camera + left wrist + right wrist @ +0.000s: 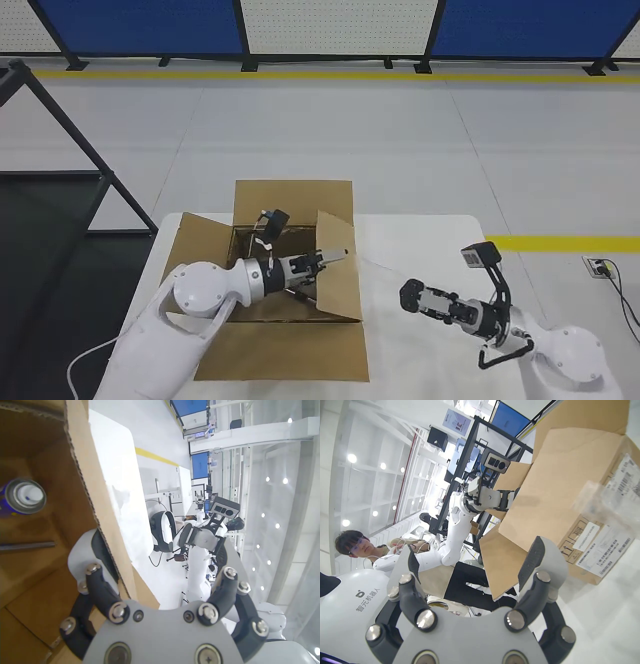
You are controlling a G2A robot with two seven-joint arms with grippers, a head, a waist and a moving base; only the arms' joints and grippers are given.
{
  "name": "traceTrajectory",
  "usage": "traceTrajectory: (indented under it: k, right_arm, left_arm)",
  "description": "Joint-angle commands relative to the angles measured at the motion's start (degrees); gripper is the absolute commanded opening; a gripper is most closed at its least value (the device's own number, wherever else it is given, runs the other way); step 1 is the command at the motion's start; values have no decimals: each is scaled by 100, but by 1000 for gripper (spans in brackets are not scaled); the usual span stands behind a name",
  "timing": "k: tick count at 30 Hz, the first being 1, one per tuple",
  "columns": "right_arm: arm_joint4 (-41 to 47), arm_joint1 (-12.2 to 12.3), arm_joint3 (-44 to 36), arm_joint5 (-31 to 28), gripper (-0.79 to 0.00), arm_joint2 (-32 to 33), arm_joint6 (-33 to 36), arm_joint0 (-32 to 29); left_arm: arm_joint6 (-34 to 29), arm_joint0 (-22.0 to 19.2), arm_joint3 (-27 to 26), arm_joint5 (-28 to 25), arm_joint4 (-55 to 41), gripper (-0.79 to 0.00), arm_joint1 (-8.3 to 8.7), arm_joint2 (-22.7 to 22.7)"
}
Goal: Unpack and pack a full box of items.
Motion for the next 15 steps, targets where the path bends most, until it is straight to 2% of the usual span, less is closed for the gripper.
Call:
traceTrajectory:
  k: [1,8,15]
  right_arm:
    - [32,22,-114,-20,0,-50,98,-6]
    - [259,105,-498,-122,0,-124,459,-146]
    - [77,162,-745,-64,0,-166,48,-220]
  left_arm:
    - [70,-109,2,36,-10,0,-47,121]
    - [400,-592,300,-9,-440,0,-295,566]
    - [647,-1140,903,-85,-722,0,-632,1195]
